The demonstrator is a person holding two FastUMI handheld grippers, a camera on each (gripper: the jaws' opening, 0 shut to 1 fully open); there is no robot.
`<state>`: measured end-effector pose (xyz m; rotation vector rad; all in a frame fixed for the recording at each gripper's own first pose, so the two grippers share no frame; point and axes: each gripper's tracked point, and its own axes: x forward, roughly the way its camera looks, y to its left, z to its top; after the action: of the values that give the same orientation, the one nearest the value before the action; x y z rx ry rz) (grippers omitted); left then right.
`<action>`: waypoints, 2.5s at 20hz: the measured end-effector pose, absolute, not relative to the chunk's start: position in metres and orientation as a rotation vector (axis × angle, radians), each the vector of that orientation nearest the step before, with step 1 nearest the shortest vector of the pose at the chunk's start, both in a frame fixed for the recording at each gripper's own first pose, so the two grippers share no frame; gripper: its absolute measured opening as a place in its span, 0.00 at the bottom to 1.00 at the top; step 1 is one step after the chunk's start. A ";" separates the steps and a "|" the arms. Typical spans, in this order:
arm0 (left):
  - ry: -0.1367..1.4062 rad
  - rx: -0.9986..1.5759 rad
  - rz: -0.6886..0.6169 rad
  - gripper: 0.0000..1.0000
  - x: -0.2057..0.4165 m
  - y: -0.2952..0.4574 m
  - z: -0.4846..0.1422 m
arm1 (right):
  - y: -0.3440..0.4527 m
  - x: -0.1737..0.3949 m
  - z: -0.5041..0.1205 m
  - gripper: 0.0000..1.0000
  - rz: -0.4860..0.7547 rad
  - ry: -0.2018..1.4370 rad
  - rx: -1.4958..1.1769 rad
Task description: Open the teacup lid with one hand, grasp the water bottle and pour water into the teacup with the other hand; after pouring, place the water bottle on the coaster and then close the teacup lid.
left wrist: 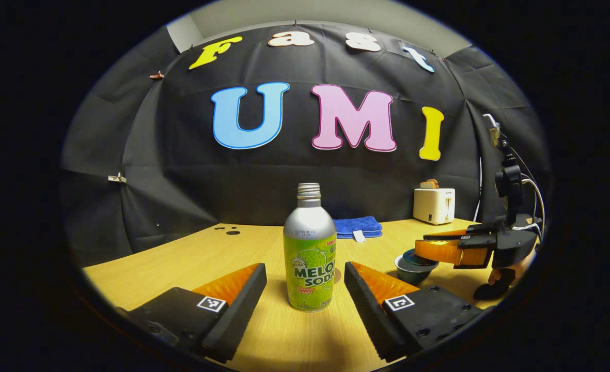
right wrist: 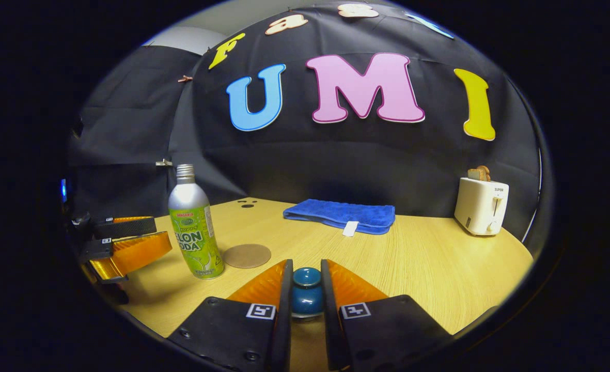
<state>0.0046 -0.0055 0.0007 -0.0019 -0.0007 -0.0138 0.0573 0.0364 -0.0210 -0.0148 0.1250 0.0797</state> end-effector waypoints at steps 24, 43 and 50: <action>0.005 0.169 0.020 0.80 0.060 -0.015 0.005 | -0.052 -0.018 0.001 0.31 -0.038 0.004 0.001; 0.042 1.418 -0.090 0.79 0.075 -0.072 0.006 | -0.069 -0.024 0.003 0.31 -0.059 0.003 0.000; 0.005 1.638 -0.118 0.80 0.078 -0.071 0.018 | -0.069 -0.024 0.003 0.31 -0.059 0.003 0.000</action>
<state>0.0780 -0.0713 0.0178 1.6377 0.0048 -0.1178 -0.0236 -0.0689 0.0032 0.0003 0.0027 -0.0593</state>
